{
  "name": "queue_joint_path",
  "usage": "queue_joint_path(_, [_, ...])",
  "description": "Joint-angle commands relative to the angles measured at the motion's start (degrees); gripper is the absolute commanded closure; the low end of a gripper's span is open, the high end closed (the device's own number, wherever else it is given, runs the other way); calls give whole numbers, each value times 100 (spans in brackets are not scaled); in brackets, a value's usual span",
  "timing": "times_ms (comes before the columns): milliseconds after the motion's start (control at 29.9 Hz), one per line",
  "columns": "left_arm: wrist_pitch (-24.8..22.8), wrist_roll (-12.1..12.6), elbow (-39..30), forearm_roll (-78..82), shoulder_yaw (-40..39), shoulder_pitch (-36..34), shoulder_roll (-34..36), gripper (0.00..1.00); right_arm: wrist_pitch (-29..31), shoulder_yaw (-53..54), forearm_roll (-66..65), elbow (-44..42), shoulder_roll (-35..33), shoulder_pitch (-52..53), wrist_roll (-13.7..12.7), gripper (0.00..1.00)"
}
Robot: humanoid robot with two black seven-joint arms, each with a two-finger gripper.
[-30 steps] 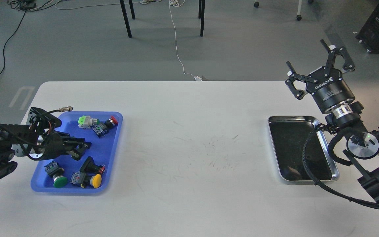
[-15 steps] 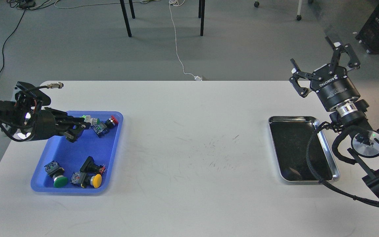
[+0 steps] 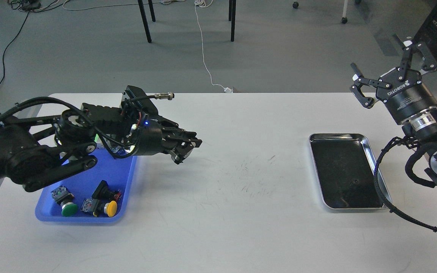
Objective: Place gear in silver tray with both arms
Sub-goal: 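Carry the gear to the table center and release it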
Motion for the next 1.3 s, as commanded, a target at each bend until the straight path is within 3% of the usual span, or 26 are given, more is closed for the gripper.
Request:
queue_joint_path(0, [0,102,296,28,39,60,-796,80,0,-222,-14,-1,11,367,-2,3])
queue_joint_path(468, [-27,181,1306,362,557,147,-2283,79,0,-1716,-32,-370,159,2195,-37,3])
queue_joint_path(802, [-9,190,1659,371,557,358,-2530,77,0,-1734,-32,-370,186,2047,-37,3])
queue_joint_path(903, [-9,199,1659,371,549,429,-2530,74,0,-1700,-32,-388,178,2055,-29,3])
queue_joint_path(1170, [35,190,1650,336,452,473,-2433,54,0,-1524,-23,-388,11,1959,-28,3])
queue_joint_path(1270, [35,190,1650,335,452,473,-2433,54,0,-1524,-23,-388,10,1959,-28,3])
